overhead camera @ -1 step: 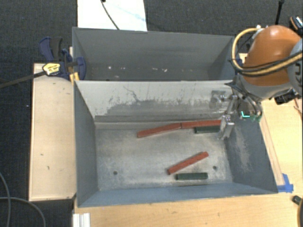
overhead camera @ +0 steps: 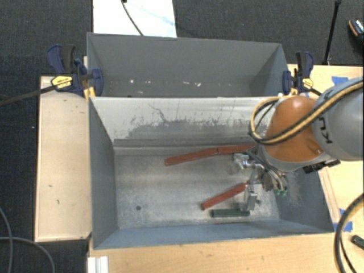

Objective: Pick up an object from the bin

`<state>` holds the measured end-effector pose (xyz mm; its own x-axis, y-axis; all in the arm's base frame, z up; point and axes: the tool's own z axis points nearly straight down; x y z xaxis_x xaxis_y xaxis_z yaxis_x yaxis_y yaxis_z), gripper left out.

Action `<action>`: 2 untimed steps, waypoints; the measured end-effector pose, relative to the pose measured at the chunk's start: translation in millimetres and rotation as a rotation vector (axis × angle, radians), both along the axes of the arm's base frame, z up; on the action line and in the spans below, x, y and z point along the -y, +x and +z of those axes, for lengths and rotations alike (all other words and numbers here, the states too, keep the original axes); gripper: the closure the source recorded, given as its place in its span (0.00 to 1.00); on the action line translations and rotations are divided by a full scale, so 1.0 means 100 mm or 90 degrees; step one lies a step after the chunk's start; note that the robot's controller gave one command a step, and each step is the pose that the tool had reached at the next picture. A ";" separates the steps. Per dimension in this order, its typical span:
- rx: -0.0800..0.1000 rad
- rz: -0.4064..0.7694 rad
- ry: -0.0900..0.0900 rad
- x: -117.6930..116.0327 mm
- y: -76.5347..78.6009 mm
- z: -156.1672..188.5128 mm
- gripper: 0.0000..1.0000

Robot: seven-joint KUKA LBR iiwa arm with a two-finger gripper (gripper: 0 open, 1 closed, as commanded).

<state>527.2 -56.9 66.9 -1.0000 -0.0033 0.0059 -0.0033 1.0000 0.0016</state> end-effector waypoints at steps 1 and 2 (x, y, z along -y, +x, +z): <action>0.005 0.003 -0.001 0.01 0.03 0.04 1.00; 0.011 -0.016 -0.002 0.25 0.03 1.97 1.00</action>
Offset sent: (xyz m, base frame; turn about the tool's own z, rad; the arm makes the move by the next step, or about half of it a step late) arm 0.0000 0.0000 0.0000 0.0000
